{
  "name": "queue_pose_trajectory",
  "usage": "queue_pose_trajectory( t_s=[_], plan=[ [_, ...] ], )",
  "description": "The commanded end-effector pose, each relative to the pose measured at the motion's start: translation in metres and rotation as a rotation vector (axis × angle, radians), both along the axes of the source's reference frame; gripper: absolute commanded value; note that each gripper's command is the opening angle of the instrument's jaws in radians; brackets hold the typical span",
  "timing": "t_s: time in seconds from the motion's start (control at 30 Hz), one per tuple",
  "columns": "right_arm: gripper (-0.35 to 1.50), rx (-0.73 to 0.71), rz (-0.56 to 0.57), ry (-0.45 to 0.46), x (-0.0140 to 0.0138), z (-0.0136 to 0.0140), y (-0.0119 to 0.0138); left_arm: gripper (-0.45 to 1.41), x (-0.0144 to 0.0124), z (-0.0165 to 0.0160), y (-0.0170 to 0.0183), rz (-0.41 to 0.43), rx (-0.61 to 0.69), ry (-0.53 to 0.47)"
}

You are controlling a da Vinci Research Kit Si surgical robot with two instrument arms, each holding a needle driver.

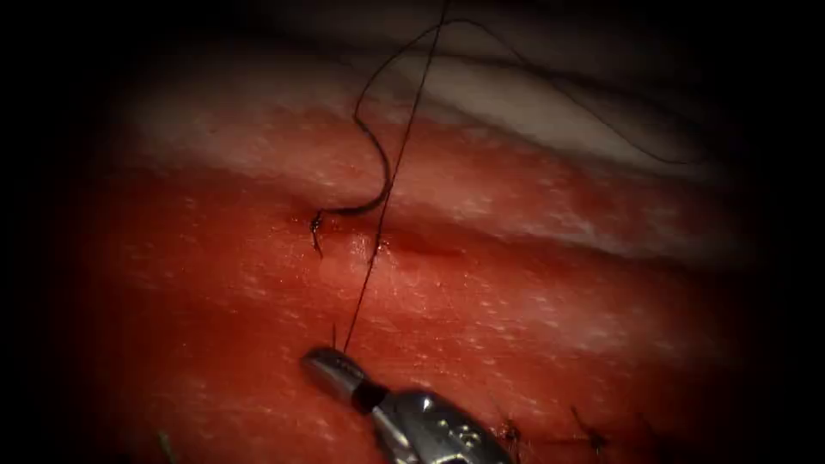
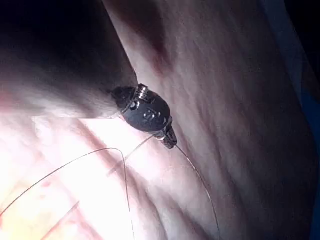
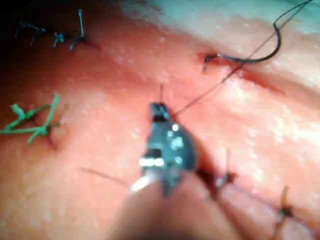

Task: Wound Closure

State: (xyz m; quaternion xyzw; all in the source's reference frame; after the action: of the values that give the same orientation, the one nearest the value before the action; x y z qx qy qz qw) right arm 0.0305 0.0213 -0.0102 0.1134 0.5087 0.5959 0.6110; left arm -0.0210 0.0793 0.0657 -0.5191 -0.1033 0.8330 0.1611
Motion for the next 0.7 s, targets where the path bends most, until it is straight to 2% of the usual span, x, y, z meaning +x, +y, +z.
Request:
queue_pose_trajectory(
  t_s=[0.03, 0.1, 0.13, 0.2, 0.27, 0.3, 0.37, 0.4, 0.43, 0.47, 0.5, 0.57, 0.6, 0.63, 0.67, 0.7],
  plan=[
    [1.15, -0.068, -0.029, -0.004, 0.0005, 0.0004, 0.0004, -0.35, -0.0001, -0.0002, 0.0003, 0.004, 0.004, -0.018],
    [1.25, -0.149, -0.093, -0.006, -0.0001, -0.0004, 0.0009, -0.35, 0.0011, -0.0035, 0.0003, -0.003, 0.039, -0.067],
    [1.27, -0.156, -0.12, -0.014, -0.0004, -0.0007, 0.0011, -0.35, 0.0014, -0.0045, 0.0003, -0.001, 0.046, -0.082],
    [1.3, -0.166, -0.193, -0.048, -0.0017, -0.002, 0.002, -0.35, 0.0025, -0.0092, -0.0004, -0.01, 0.081, -0.122],
    [1.3, -0.168, -0.201, -0.051, -0.0024, -0.0026, 0.0026, -0.35, 0.003, -0.0115, -0.0013, -0.014, 0.095, -0.131],
    [1.3, -0.177, -0.219, -0.059, -0.003, -0.0034, 0.0041, -0.35, 0.004, -0.0159, -0.0035, -0.025, 0.116, -0.136],
    [1.3, -0.198, -0.236, -0.073, -0.0032, -0.0037, 0.0049, -0.35, 0.0043, -0.0171, -0.0042, -0.029, 0.122, -0.136],
    [1.3, -0.244, -0.27, -0.105, -0.0033, -0.0042, 0.0065, -0.35, 0.005, -0.0197, -0.0058, -0.035, 0.135, -0.136],
    [1.3, -0.262, -0.283, -0.118, -0.0033, -0.0043, 0.0072, -0.35, 0.0053, -0.0209, -0.0066, -0.041, 0.139, -0.132],
    [1.23, -0.297, -0.287, -0.117, -0.003, -0.0045, 0.0094, -0.35, 0.006, -0.0238, -0.0086, -0.055, 0.152, -0.123],
    [1.23, -0.297, -0.287, -0.117, -0.003, -0.0045, 0.0094, -0.35, 0.006, -0.0238, -0.0086, -0.055, 0.152, -0.123],
    [1.06, -0.295, -0.291, -0.094, -0.0019, -0.0041, 0.0115, -0.35, 0.0065, -0.0267, -0.011, -0.057, 0.166, -0.121],
    [0.88, -0.292, -0.293, -0.079, -0.0013, -0.0037, 0.0124, -0.35, 0.0069, -0.0281, -0.0122, -0.06, 0.171, -0.117],
    [0.88, -0.292, -0.293, -0.079, -0.0013, -0.0037, 0.0124, -0.35, 0.0069, -0.0281, -0.0122, -0.06, 0.171, -0.117],
    [0.58, -0.265, -0.282, -0.045, -0.0005, -0.0028, 0.0133, -0.35, 0.0073, -0.0295, -0.0134, -0.066, 0.176, -0.111],
    [0.49, -0.259, -0.279, -0.033, -0.0001, -0.0024, 0.0136, -0.35, 0.0074, -0.03, -0.0139, -0.067, 0.178, -0.109]
  ],
)
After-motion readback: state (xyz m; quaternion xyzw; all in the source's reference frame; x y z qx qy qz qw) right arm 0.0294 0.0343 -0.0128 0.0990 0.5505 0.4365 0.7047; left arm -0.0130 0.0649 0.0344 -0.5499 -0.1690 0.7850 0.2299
